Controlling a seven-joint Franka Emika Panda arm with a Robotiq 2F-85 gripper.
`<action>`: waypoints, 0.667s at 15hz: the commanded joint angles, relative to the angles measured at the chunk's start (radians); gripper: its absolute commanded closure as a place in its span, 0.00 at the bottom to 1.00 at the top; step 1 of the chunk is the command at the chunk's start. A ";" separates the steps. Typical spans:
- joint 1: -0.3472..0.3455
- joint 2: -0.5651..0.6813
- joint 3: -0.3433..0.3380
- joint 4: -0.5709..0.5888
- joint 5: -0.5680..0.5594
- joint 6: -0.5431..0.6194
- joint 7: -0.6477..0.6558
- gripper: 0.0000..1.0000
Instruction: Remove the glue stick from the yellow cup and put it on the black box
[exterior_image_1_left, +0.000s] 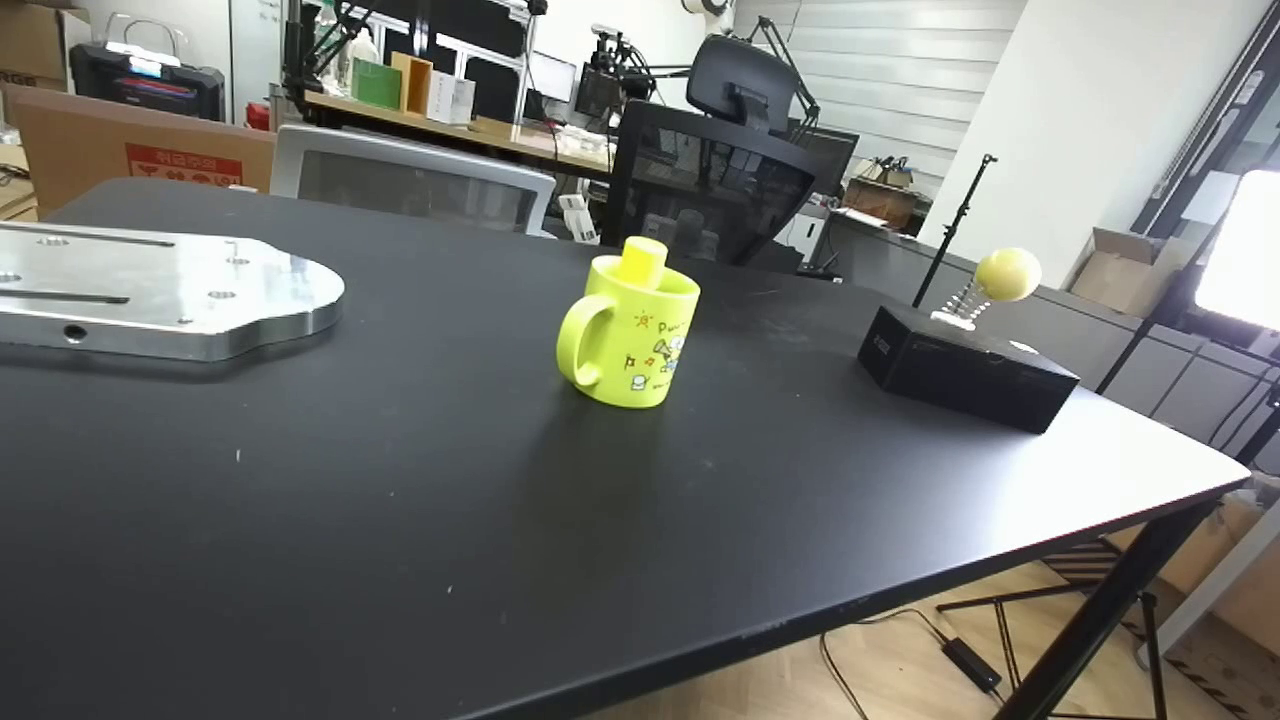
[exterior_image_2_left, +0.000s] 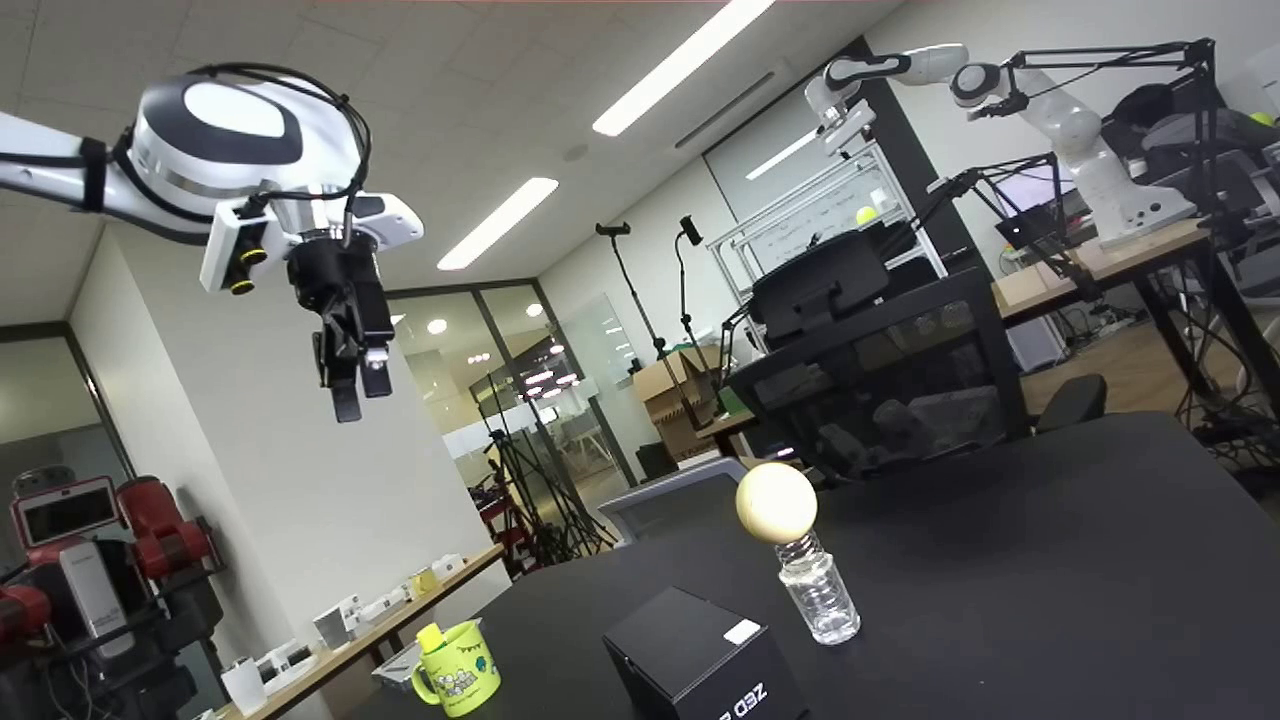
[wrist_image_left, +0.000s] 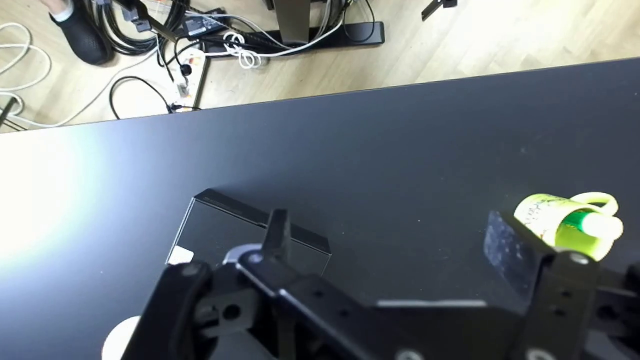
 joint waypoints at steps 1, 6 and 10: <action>0.018 0.033 0.015 0.017 -0.004 0.051 -0.019 0.00; 0.052 0.140 0.058 0.070 -0.014 0.156 -0.012 0.00; 0.083 0.236 0.089 0.124 -0.017 0.181 -0.015 0.00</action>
